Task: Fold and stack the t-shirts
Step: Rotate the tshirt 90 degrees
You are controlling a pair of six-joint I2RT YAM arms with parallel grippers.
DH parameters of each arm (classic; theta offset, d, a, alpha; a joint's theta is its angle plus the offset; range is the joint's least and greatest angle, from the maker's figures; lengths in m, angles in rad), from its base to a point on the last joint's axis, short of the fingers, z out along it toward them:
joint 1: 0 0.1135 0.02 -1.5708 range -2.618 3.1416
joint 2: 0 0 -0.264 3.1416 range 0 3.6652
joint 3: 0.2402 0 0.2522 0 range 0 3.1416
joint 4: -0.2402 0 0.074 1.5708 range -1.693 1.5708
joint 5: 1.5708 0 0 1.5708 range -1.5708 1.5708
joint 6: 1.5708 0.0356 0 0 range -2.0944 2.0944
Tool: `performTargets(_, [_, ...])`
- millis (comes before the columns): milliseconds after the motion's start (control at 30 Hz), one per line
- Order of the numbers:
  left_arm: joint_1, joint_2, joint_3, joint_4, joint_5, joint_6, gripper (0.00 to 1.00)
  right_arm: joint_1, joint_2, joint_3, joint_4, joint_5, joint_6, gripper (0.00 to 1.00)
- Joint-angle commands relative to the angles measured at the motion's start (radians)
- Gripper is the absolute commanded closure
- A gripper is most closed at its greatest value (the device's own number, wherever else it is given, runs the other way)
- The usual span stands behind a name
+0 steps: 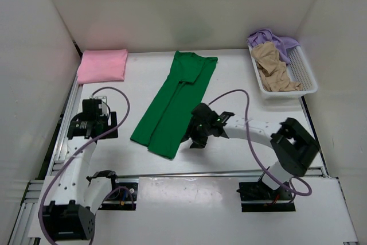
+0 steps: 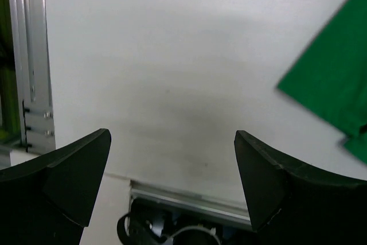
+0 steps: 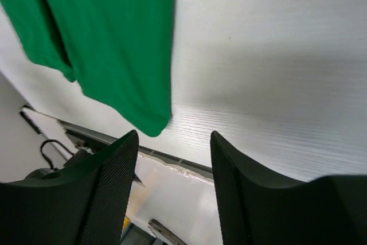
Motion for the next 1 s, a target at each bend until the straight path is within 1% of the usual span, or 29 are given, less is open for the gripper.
performTargets(0, [0.004,-0.093,-0.038,-0.145,-0.077,0.000,0.00,0.081,0.103,0.051,0.000,0.025,0.162,0.44])
performTargets(33, [0.015,-0.136,-0.029,-0.164,-0.077,0.000,0.00,0.094,0.115,0.051,0.035,0.025,0.190,0.44])
performTargets(100, [0.026,-0.158,-0.016,-0.193,-0.046,0.000,0.00,0.134,0.146,0.060,0.021,0.071,0.243,0.46])
performTargets(133, [0.026,-0.158,-0.005,-0.219,-0.029,0.000,0.00,0.145,0.157,0.060,-0.012,0.088,0.301,0.47])
performTargets(200, [0.026,-0.158,0.020,-0.240,-0.019,0.000,0.00,0.174,0.171,0.048,-0.013,0.108,0.345,0.49])
performTargets(233, [0.026,-0.149,0.031,-0.251,-0.009,0.000,0.00,0.194,0.171,0.012,0.025,0.119,0.393,0.51])
performTargets(333, [0.026,-0.139,0.063,-0.270,-0.009,0.000,0.00,0.214,0.171,-0.047,0.122,0.119,0.449,0.51])
performTargets(367, [0.026,-0.139,0.063,-0.270,0.016,0.000,0.00,0.214,0.190,-0.047,0.150,0.119,0.449,0.51])
performTargets(467, [0.026,-0.139,0.063,-0.248,0.046,0.000,0.00,0.214,0.223,-0.027,0.150,0.119,0.449,0.54])
performTargets(567, [0.026,-0.139,0.035,-0.207,0.046,0.000,0.00,0.214,0.250,-0.003,0.150,0.119,0.460,0.65])
performTargets(600, [0.026,-0.129,0.035,-0.207,0.058,0.000,0.00,0.214,0.272,0.016,0.150,0.108,0.460,0.81])
performTargets(667, [0.026,-0.118,0.009,-0.175,0.072,0.000,0.00,0.214,0.293,0.025,0.150,0.081,0.460,0.98])
performTargets(733, [0.026,-0.107,-0.015,-0.143,0.072,0.000,0.00,0.214,0.293,0.010,0.150,0.053,0.449,1.00])
performTargets(800, [0.006,-0.080,-0.025,-0.142,0.093,0.000,0.00,0.214,0.223,-0.040,0.138,0.053,0.440,1.00])
performTargets(833, [-0.019,-0.066,-0.037,-0.142,0.106,0.000,0.00,0.214,0.194,-0.071,0.127,0.070,0.431,1.00])
performTargets(867, [-0.034,-0.054,-0.049,-0.142,0.118,0.000,0.00,0.214,0.162,-0.143,0.118,0.079,0.408,1.00])
performTargets(900, [-0.052,-0.032,-0.049,-0.129,0.132,0.000,0.00,0.214,0.093,-0.180,0.118,0.093,0.394,1.00])
performTargets(967, [-0.127,-0.017,-0.060,-0.100,0.132,0.000,0.00,0.214,0.018,-0.257,0.118,0.093,0.354,1.00])
